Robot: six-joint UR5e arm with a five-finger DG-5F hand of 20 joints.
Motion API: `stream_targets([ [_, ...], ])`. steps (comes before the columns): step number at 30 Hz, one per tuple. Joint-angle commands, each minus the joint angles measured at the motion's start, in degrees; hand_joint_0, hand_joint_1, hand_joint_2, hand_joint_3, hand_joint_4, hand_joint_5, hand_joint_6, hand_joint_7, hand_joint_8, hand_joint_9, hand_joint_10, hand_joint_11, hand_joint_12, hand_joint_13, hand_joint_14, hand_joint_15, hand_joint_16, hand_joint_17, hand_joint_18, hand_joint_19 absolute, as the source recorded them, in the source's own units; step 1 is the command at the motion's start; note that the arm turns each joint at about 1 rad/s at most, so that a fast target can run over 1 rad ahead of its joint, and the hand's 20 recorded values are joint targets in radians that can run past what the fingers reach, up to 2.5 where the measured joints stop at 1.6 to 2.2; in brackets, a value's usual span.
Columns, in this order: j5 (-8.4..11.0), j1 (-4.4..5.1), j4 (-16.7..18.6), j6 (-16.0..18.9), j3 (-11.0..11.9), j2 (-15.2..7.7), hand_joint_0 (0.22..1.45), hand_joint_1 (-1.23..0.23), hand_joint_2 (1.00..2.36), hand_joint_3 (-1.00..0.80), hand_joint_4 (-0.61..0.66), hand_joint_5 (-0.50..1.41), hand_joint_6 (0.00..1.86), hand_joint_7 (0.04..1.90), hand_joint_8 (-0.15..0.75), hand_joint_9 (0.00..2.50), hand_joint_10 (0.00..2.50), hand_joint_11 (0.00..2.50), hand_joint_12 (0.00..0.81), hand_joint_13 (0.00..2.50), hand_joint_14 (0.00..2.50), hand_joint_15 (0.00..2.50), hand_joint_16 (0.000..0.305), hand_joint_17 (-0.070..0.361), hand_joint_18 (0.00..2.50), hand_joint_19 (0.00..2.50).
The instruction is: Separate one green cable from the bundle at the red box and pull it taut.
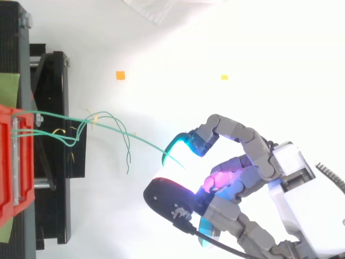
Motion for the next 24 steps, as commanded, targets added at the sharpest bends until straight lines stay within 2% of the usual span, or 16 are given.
stream_targets([
  [1,0.00,-0.02,0.11,0.00,0.00,0.00,0.70,-0.74,1.02,-0.20,0.08,0.06,0.67,1.44,0.242,1.76,0.03,0.82,0.337,1.28,0.03,0.87,0.043,0.096,0.84,0.67],
  [16,0.09,-0.02,0.11,0.09,0.00,0.00,0.70,-0.74,1.02,-0.19,0.08,0.06,0.67,1.43,0.245,1.77,0.03,0.83,0.336,1.28,0.03,0.87,0.042,0.094,0.85,0.67],
  [20,0.09,-0.02,0.02,0.09,0.00,0.00,0.70,-0.74,1.02,-0.19,0.08,0.06,0.67,1.42,0.245,1.72,0.03,0.74,0.334,1.28,0.03,0.85,0.041,0.093,0.85,0.67],
  [24,0.09,-0.02,0.11,0.09,0.00,0.00,0.70,-0.74,1.02,-0.20,0.07,0.06,0.67,1.42,0.255,1.58,0.02,0.49,0.314,1.22,0.03,0.85,0.039,0.088,0.83,0.68],
])
